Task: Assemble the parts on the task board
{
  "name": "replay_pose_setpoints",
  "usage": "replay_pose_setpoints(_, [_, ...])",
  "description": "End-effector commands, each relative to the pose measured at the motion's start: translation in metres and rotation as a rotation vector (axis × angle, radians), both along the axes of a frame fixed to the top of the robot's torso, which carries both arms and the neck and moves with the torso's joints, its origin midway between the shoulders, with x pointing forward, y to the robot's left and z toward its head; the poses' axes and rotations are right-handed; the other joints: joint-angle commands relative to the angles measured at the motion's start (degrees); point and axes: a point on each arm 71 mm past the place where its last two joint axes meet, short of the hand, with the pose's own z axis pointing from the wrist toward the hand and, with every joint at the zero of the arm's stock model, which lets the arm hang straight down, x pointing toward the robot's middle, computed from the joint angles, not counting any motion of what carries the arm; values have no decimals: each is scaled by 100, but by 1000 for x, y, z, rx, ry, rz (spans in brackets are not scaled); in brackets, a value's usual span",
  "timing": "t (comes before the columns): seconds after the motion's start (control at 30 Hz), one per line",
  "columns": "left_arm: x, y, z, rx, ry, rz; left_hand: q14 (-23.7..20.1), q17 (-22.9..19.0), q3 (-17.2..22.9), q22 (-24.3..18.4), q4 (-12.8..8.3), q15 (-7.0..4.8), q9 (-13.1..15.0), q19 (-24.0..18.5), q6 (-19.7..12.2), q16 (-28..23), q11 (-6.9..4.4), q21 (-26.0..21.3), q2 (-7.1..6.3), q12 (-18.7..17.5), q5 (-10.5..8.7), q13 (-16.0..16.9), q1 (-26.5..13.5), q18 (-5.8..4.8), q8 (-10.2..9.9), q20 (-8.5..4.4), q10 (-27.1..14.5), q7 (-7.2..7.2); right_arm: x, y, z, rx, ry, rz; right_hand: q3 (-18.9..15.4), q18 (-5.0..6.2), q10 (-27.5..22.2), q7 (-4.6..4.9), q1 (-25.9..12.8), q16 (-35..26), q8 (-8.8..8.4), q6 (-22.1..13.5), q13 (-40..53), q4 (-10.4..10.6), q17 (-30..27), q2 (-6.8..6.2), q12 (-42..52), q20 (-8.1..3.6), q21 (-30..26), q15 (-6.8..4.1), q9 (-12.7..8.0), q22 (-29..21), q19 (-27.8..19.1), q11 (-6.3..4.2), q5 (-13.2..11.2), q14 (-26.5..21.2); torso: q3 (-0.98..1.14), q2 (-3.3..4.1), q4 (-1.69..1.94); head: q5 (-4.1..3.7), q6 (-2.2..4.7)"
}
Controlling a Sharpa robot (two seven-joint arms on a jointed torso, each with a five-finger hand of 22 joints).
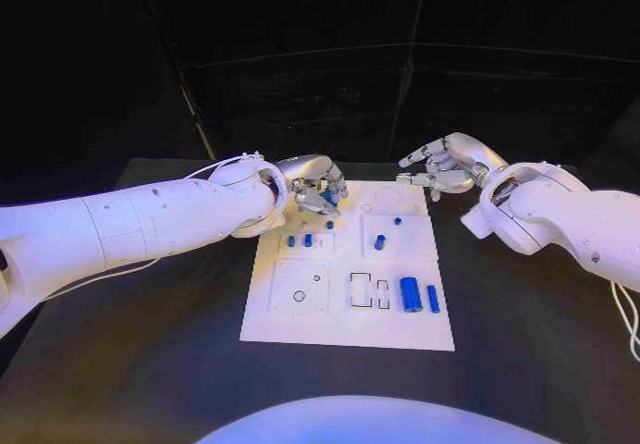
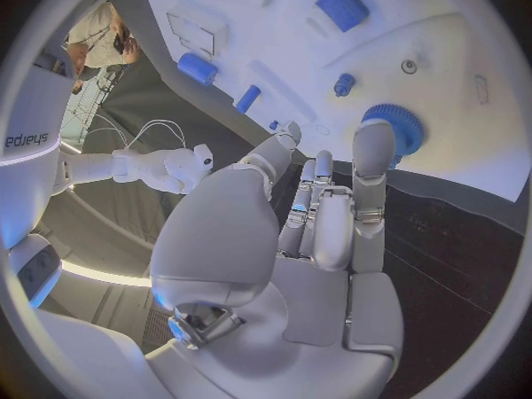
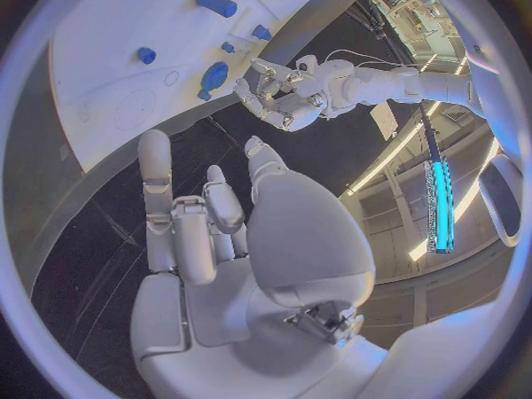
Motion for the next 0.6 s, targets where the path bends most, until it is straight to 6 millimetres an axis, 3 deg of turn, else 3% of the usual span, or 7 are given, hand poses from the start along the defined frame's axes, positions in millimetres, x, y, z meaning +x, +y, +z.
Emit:
replay_pose_setpoints(0.03, [0,0,-7,135,8,-36,117,-50,-57,164,0,-31,-53,96,71,3,-20,159,-7,-43,2,-65,14,-86,-58,-8,83,-11,0,2,1,5,-1,10,-42,46,-15,-12,-17,-30,34,-34,7,5,150,22,16,-16,-22,-33,-4,-1,-33,4,32,301,0,-4,4,-10,12])
replay_pose_setpoints(0.37, [4,0,-12,207,26,-29,177,-91,-96,431,14,-62,-141,225,220,11,-46,414,23,-109,1,-193,17,-133,-125,-42,218,-39,0,2,1,5,-2,12,-42,46,-15,-12,-17,-30,34,-34,7,5,150,22,16,-16,-22,-33,-4,-1,-33,4,32,301,1,1,3,-33,33])
replay_pose_setpoints(0.6, [5,-4,-16,227,46,-33,182,-122,-104,528,18,-68,-160,256,282,0,-52,503,34,-126,0,-226,19,-151,-132,-50,261,-48,0,4,1,6,-2,14,-42,46,-15,-12,-17,-30,34,-34,7,5,150,22,16,-16,-22,-33,-4,-1,-33,4,32,301,2,-1,3,-34,7])
